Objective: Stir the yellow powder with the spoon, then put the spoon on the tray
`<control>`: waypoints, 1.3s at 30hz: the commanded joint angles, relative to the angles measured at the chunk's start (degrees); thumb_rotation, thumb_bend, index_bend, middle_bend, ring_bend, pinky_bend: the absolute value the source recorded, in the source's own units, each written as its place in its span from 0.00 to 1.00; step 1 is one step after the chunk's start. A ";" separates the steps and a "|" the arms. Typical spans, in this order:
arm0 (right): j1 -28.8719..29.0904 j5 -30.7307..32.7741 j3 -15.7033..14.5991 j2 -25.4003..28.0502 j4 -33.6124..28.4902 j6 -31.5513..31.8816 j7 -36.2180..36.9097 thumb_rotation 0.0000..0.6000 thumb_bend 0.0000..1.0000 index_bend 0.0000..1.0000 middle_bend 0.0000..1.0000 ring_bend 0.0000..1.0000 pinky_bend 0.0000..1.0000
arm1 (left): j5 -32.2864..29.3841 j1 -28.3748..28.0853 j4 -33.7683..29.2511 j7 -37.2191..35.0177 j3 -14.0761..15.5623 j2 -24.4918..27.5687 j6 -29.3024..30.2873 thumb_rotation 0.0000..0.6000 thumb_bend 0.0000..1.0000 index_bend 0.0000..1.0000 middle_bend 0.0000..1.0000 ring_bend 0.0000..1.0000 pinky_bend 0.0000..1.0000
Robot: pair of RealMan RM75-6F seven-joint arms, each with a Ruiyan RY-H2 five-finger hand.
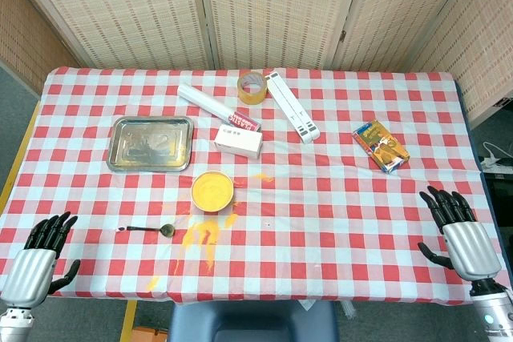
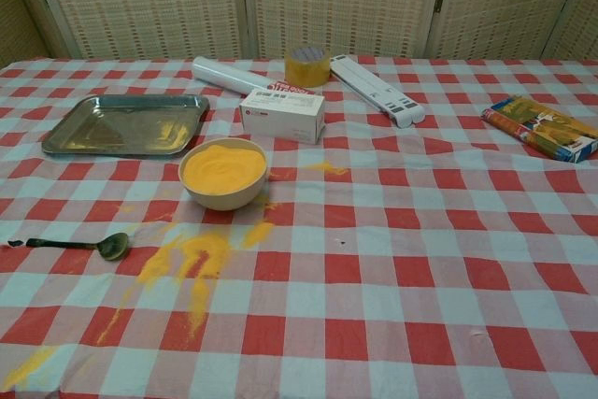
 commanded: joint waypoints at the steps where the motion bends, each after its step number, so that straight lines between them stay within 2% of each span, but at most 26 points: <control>1: 0.03 -0.40 0.05 0.01 -0.19 0.33 0.38 1.00 0.18 0.00 0.00 0.00 0.00 | 1.78 0.28 -0.04 0.35 0.61 -0.20 0.26 1.00 0.40 0.06 0.01 0.00 0.06; 6: 0.23 -1.03 -0.09 -0.25 -0.08 0.25 0.69 1.00 0.17 0.00 0.00 0.00 0.00 | 6.50 -0.58 2.25 -1.44 2.82 -2.74 -1.70 1.00 0.41 0.29 0.00 0.00 0.03; 8: 0.52 -0.92 -0.09 -0.46 0.00 -0.35 0.67 1.00 0.18 0.00 0.00 0.00 0.00 | 7.12 -1.55 3.00 -1.97 2.58 -4.26 -3.14 1.00 0.42 0.40 0.00 0.00 0.02; 11: 0.82 -0.77 0.06 -0.70 -0.01 -0.78 0.61 1.00 0.18 0.00 0.00 0.00 0.00 | 6.00 -3.34 3.54 -1.35 1.29 -6.05 -6.24 1.00 0.43 0.47 0.00 0.00 0.00; 17: 1.19 -0.19 0.25 -1.09 0.17 -1.53 0.24 1.00 0.18 0.00 0.00 0.00 0.00 | 2.15 -7.45 5.48 0.98 -2.57 -10.39 -12.50 1.00 0.44 0.49 0.00 0.00 0.00; 23: 1.00 0.73 0.51 -1.10 0.24 -1.45 -0.02 1.00 0.18 0.00 0.00 0.00 0.00 | -1.07 -10.63 10.48 3.69 -5.80 -15.19 -16.10 1.00 0.44 0.48 0.00 0.00 0.00; 34: 1.28 2.54 1.36 -1.99 0.31 -2.10 -1.30 1.00 0.18 0.00 0.00 0.00 0.00 | -2.75 -12.60 22.09 12.73 -7.79 -24.92 -15.37 1.00 0.44 0.47 0.00 0.00 0.00; 39: 1.29 3.08 1.63 -1.98 0.45 -2.14 -1.10 1.00 0.18 0.00 0.00 0.00 0.00 | -2.78 -13.49 25.50 13.56 -7.72 -27.76 -15.50 1.00 0.44 0.48 0.00 0.00 0.00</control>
